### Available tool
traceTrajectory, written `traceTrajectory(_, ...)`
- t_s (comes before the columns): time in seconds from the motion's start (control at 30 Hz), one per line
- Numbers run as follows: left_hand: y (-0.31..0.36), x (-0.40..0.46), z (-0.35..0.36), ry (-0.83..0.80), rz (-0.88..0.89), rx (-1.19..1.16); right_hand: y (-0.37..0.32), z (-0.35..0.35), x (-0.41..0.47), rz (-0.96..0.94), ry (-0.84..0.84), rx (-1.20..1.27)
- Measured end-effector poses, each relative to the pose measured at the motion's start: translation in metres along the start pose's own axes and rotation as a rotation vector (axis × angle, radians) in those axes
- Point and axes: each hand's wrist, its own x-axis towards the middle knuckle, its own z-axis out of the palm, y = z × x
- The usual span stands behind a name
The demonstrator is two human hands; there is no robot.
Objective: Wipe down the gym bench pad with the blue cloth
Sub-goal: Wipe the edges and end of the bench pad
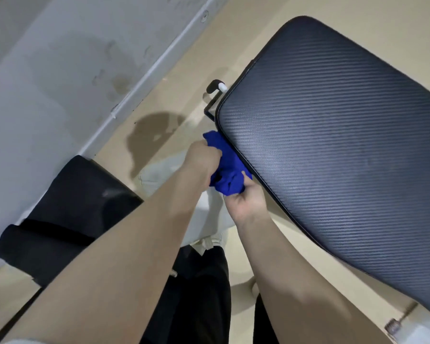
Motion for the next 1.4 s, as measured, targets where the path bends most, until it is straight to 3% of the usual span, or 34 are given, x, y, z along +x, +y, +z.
traceTrajectory(0.13,-0.017,-0.007,0.006,-0.058,0.028,-0.007,-0.008,-0.013,-0.002,-0.059,0.110,-0.020)
traceTrajectory(0.33,0.020,-0.003,-0.026,0.092,0.143,-0.249,0.009,0.047,-0.007,0.004,-0.069,-0.040)
traceTrajectory(0.53,0.021,-0.009,-0.011,0.175,0.411,0.128,-0.007,0.037,-0.010,0.009,-0.055,-0.150)
traceTrajectory(0.67,-0.022,-0.015,0.021,0.216,0.317,0.191,-0.028,0.000,-0.030,0.017,0.116,-0.165)
traceTrajectory(0.8,-0.071,-0.032,0.069,0.020,0.138,0.187,-0.055,-0.044,-0.051,-0.060,0.363,-0.032)
traceTrajectory(0.87,-0.086,-0.036,0.080,-0.017,0.074,0.084,-0.059,-0.054,-0.056,-0.074,0.372,-0.062)
traceTrajectory(0.97,-0.082,-0.031,0.071,0.022,0.130,-0.089,-0.058,-0.049,-0.056,-0.025,0.308,-0.176)
traceTrajectory(1.13,-0.068,-0.024,0.057,0.149,0.334,-0.009,-0.058,-0.050,-0.043,0.021,0.233,-0.160)
traceTrajectory(1.27,-0.097,-0.048,0.090,0.051,0.245,-0.122,-0.076,-0.096,-0.054,0.018,0.246,-0.264)
traceTrajectory(1.4,-0.130,-0.062,0.130,0.141,0.212,-0.027,-0.113,-0.140,-0.074,0.043,0.307,-0.280)
